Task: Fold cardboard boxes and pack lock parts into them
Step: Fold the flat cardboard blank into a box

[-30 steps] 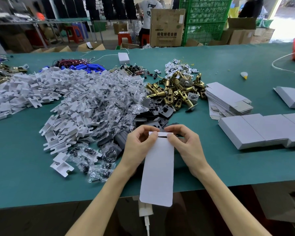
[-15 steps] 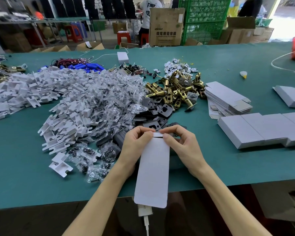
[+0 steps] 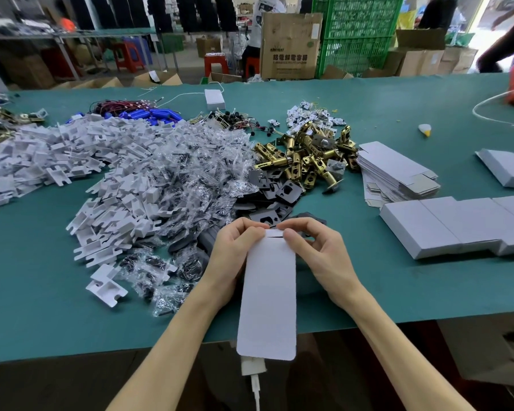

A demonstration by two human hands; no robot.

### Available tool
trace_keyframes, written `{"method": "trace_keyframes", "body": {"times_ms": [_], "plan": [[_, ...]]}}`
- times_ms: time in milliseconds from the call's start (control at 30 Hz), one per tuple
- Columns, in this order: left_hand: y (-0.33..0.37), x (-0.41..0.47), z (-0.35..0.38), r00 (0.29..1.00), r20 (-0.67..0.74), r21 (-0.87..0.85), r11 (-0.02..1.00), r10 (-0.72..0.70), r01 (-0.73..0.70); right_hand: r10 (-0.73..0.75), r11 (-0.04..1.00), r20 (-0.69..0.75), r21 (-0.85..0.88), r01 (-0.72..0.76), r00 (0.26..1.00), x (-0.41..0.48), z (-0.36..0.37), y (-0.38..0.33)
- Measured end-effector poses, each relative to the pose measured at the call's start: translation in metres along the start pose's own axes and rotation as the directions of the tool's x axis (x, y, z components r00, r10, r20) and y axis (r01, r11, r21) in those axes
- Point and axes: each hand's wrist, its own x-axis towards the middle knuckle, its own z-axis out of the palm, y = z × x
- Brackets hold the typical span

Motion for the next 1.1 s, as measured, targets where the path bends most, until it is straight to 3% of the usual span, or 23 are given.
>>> {"method": "trace_keyframes", "body": {"times_ms": [200,400,633,900,1100], "plan": [[-0.0019,0.0015,-0.0004,0.998,0.036,-0.021,0.999,0.048,-0.047,-0.015,1.0,-0.014,-0.019,0.015,1.0,0.0007,0.0003,-0.0013],[-0.0035,-0.0003,0.0025,0.99,0.06,0.113,0.984,0.13,-0.136,0.006,1.0,-0.02,-0.004,-0.006,1.0,0.0002,0.0005,-0.0027],[-0.0048,0.0009,0.0043,0.962,-0.168,0.135,0.972,0.214,-0.193,0.091,0.992,-0.004,0.083,-0.091,0.996,0.0,0.0003,-0.0018],[-0.0013,-0.0019,0.0025,0.985,0.015,0.128,0.977,0.172,-0.172,0.065,0.997,0.014,0.052,-0.065,0.998,-0.0002,-0.001,0.0012],[-0.0006,-0.0022,0.0002,0.994,0.014,0.091,0.99,0.106,-0.106,0.048,0.997,0.053,0.061,-0.051,0.997,-0.0007,-0.0009,0.0036]]}}
